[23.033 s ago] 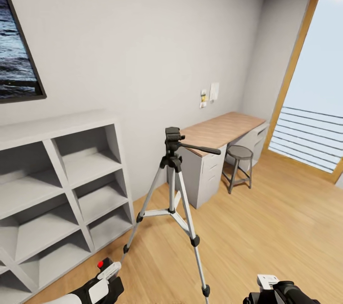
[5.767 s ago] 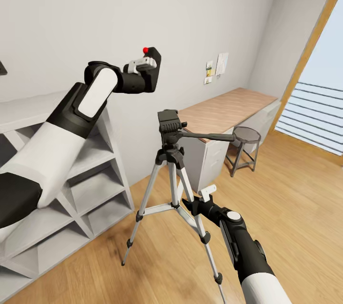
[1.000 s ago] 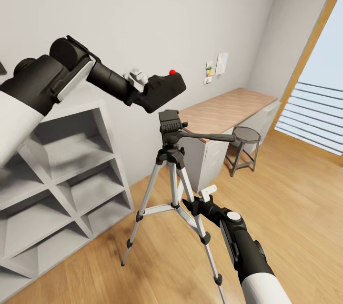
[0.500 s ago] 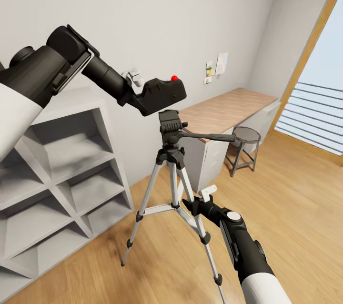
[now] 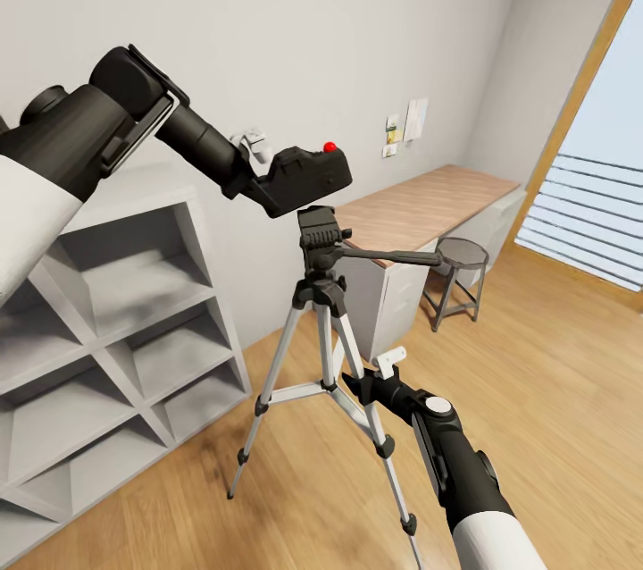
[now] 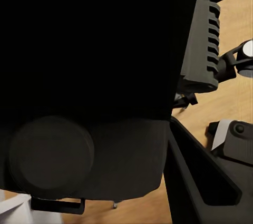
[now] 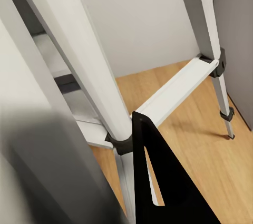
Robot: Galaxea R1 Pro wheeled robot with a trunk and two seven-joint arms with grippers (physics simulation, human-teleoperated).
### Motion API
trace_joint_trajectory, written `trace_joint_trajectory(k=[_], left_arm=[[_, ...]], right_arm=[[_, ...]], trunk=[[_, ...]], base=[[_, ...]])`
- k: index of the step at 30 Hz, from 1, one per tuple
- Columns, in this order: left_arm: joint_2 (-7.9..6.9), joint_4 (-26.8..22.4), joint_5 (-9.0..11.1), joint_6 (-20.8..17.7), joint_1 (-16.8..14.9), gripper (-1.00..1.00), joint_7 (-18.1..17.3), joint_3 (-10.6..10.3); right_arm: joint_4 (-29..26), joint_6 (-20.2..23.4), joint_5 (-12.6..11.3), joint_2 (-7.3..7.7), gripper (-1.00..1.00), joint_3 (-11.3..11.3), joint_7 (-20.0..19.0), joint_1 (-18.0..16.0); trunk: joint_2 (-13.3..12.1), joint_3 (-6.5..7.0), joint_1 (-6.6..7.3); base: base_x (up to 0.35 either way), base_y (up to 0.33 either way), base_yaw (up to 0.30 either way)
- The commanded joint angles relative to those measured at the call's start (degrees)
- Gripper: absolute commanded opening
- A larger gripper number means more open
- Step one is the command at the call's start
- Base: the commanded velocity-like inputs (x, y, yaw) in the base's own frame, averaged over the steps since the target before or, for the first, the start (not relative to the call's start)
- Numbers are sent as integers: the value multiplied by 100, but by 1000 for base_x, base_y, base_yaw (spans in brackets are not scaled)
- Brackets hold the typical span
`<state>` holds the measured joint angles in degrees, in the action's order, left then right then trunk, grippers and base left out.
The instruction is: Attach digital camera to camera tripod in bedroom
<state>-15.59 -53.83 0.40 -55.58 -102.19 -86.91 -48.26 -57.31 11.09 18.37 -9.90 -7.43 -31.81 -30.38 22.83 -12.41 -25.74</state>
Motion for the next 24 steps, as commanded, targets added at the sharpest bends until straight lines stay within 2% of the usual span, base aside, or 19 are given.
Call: trace_joint_trajectory(k=[1, 9, 10, 15, 17, 24], left_arm=[[1, 5, 3, -39, -12, -100, -28, -18], [19, 76, 29, -78, -12, -100, -28, -17], [51, 41, -3, -132, -44, -100, -10, -51], [53, -128, -150, -183, -200, -100, -36, -213], [27, -195, -86, -155, -263, -100, -49, -249], [-67, -429, 43, -87, -429, -100, -62, -23]], right_arm=[[27, 17, 530, -10, -100, -22, -45, -3], [27, 20, 536, -10, -100, -22, -45, -3], [23, 17, 66, -10, -100, -22, -42, -2], [27, 29, 73, -10, -100, -24, -48, -2], [26, 36, 69, -10, -100, -24, -51, -3], [36, 34, 26, 1, -100, -14, -53, -3]], trunk=[[10, -14, -5], [10, -14, -5], [9, -12, -4], [9, -12, -4], [9, -12, -4], [9, -12, -4]], base=[[0, 0, 0], [0, 0, 0], [0, 0, 0], [0, 0, 0], [0, 0, 0], [0, 0, 0]])
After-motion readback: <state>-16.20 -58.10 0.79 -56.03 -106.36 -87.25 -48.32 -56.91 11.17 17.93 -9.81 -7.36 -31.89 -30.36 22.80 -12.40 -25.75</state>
